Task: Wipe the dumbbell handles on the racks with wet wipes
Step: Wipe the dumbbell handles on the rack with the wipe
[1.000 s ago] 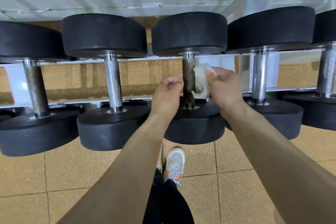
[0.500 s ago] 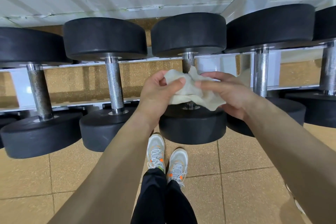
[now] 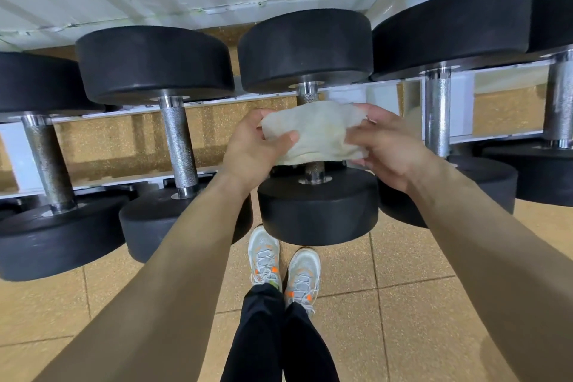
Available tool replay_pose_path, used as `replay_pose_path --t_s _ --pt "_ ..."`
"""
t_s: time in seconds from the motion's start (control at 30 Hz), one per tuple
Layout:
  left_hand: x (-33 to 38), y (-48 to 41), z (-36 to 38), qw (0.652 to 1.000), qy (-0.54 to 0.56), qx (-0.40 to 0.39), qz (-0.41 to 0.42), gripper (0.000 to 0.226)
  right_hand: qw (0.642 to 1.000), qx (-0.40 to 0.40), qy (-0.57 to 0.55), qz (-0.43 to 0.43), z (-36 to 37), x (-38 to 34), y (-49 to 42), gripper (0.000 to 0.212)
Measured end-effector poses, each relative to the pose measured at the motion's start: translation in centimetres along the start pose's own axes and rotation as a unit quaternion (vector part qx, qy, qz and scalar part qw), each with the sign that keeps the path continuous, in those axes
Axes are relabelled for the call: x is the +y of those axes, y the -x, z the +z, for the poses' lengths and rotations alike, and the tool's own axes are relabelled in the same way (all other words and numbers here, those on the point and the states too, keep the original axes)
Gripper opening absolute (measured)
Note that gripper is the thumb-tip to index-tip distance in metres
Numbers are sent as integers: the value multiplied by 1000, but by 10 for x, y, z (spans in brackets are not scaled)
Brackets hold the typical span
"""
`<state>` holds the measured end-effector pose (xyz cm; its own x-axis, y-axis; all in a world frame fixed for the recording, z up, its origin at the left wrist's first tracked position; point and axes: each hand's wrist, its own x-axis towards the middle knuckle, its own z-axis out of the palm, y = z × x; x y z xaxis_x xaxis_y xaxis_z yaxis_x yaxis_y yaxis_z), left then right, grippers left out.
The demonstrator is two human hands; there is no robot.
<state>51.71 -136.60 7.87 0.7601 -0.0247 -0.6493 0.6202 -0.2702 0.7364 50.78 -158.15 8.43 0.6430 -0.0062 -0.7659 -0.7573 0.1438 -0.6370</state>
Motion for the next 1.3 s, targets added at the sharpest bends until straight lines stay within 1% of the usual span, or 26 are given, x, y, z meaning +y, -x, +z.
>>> replay_pose_path --t_s 0.07,0.13,0.17,0.23,0.27,0.3,0.37,0.43,0.53,0.6,0.63,0.7,0.73,0.77,0.8,0.83,0.87,0.9,0.93,0.97,1.03,1.13,1.17,1.23,1.3 --pt "2 1 -2 997 75 -23 1 42 999 -32 20 20 -2 2 0 59" --pt "3 2 -5 995 92 -45 22 43 995 -27 90 -12 -3 4 1 67" --pt "4 3 -8 993 97 -55 31 43 994 -26 96 -40 -5 3 2 69" --pt "5 5 -13 992 108 -54 41 39 995 -38 37 -82 -10 -1 4 70" --pt "5 5 -15 994 90 -34 47 36 995 -33 15 -96 -13 -4 5 69" --pt "5 4 -16 997 45 -3 56 33 994 -12 19 -105 -14 -5 5 67" --pt "2 0 -15 993 -67 68 69 29 990 50 67 -115 -14 -6 2 63" --pt "0 -1 -6 983 -130 112 64 26 985 91 91 -119 -8 -6 0 61" --pt "-1 -2 9 971 -187 142 38 25 972 125 130 -151 1 -4 -6 60" --pt "-6 -3 13 965 -200 169 23 30 964 160 144 -154 4 -2 -12 62" --pt "-8 -2 14 959 -202 197 26 34 960 176 154 -154 5 0 -14 62" --pt "-9 3 19 937 -207 271 72 38 948 202 191 -157 8 4 -9 62" --pt "-8 7 24 929 -206 290 100 37 943 214 196 -162 12 6 -2 61" --pt "-4 11 30 932 -200 284 108 34 940 226 188 -171 16 11 8 57" --pt "2 13 37 947 -180 252 82 32 937 237 178 -183 22 17 19 51" --pt "10 13 45 970 -139 200 20 33 933 249 172 -194 28 24 29 45" --pt "17 7 53 986 -71 140 -63 38 930 261 169 -197 35 32 37 40" --pt "24 1 60 986 10 80 -147 47 928 275 161 -192 41 39 41 38" --pt "30 -6 66 975 68 35 -208 56 927 292 149 -183 46 45 43 37" --pt "32 -12 72 968 93 14 -234 63 924 311 143 -172 49 49 42 35" --pt "31 -22 82 964 87 40 -246 69 918 338 138 -157 53 50 39 27" --pt "29 -31 86 966 110 75 -222 59 921 340 119 -147 52 50 38 19" --pt "29 -35 85 968 114 77 -209 57 922 337 119 -147 52 50 38 18" --pt "32 -45 79 972 133 64 -185 65 921 337 130 -144 52 50 38 16" --pt "33 -49 74 968 174 45 -174 68 920 338 136 -143 52 50 38 16"
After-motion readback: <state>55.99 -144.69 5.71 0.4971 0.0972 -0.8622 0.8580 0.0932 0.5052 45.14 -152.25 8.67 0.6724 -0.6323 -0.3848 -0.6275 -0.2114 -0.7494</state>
